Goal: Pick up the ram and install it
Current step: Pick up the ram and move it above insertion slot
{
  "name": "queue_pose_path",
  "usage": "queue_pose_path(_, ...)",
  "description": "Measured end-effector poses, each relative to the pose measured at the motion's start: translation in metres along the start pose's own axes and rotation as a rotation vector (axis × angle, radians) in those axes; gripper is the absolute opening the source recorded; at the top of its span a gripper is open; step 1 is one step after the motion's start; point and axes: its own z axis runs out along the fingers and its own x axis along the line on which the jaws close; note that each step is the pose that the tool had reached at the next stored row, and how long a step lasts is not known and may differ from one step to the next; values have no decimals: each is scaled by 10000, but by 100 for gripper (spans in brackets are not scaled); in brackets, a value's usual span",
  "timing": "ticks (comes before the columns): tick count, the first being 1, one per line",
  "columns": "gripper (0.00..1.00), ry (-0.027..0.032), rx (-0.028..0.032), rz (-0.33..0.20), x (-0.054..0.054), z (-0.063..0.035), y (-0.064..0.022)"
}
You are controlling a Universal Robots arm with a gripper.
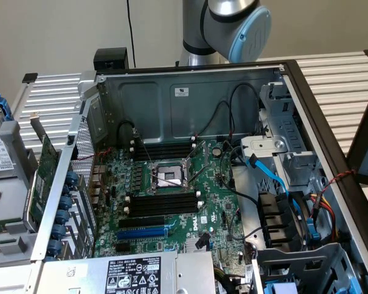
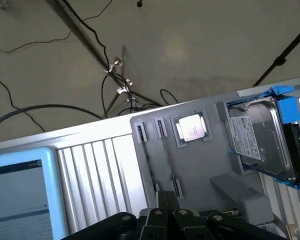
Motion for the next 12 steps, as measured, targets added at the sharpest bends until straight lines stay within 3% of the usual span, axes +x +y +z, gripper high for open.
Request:
queue_pose_path(3, 11, 0, 70, -540, 0, 8, 0)
queue_pose_path(8, 11, -8, 270, -1440, 0, 28, -1)
queue_pose_path(12, 11, -3, 297, -2014, 1, 74, -2)
